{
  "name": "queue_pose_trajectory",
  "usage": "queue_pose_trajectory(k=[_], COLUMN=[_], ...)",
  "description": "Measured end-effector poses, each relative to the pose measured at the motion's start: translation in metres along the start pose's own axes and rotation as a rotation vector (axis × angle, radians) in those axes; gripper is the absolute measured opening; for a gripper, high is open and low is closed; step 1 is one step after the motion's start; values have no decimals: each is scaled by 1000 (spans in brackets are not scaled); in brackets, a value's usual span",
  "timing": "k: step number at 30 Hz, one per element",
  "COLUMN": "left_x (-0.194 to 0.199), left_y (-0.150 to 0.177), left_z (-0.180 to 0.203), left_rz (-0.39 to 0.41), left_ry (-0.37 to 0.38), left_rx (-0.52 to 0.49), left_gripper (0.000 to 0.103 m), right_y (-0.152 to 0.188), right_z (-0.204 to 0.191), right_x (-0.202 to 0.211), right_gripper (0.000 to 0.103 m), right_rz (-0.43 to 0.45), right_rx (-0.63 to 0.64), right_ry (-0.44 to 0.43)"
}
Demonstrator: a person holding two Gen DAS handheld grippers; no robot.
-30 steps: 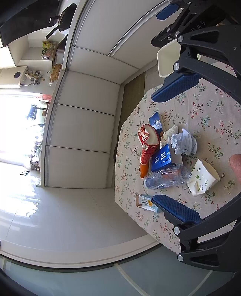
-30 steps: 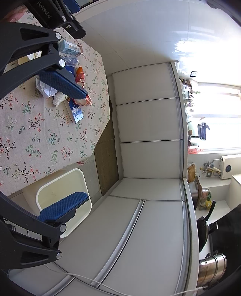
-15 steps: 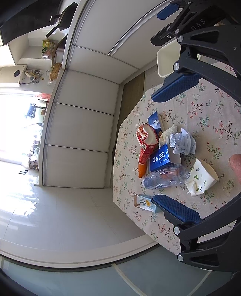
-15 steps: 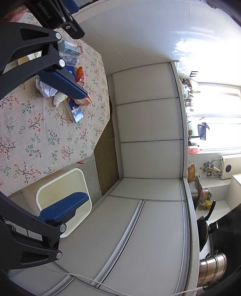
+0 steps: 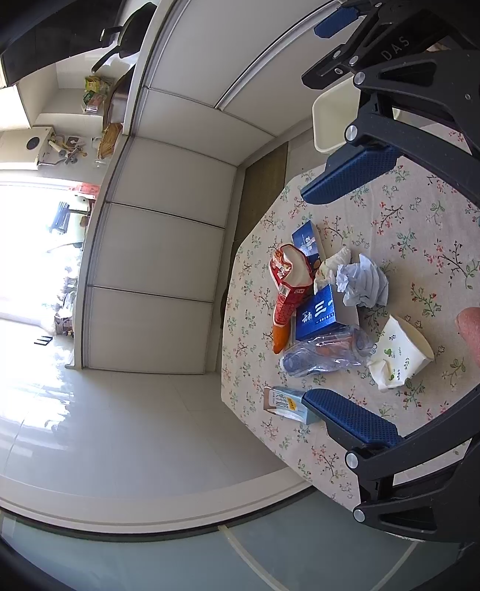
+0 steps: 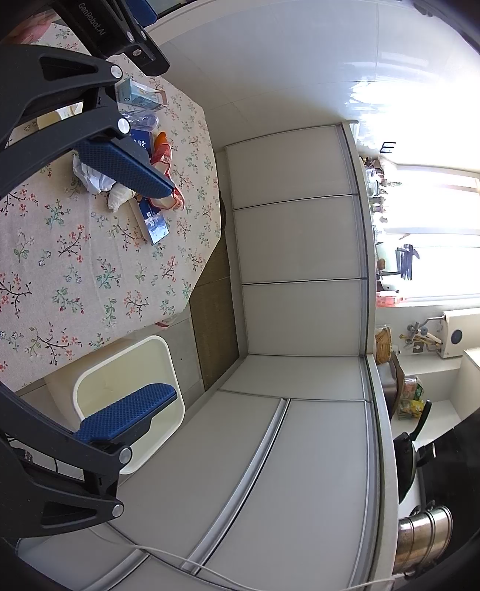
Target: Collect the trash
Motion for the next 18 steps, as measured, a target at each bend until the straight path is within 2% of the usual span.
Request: queue_pose_trajectory(k=[10,12,18], left_x=[-3,-4,-16], left_y=[1,0,-2], left_z=[-2,-3,-8], left_rz=[-43,-27,-55], left_ry=[9,20,-7], left_rx=[45,51,38], left_gripper=[96,96,96], right_y=[0,0,-7], right_z=[-2,-2,-11], right_x=[-3,-3,-21], right_gripper=[98,98,98], right_rz=[-12,-16,-92], right_rx=[3,2,-38], right_ry=[2,-2,-101])
Point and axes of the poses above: each gripper's, at about its wrist camera, not at the fingertips, and x roughly against the way its jaws point, z to its right, y to its underside, the point moved 3 cm from there along -x, roughly the way its jaws point, and after that the axes turned 9 degrees about x, right-handed, at the moved point
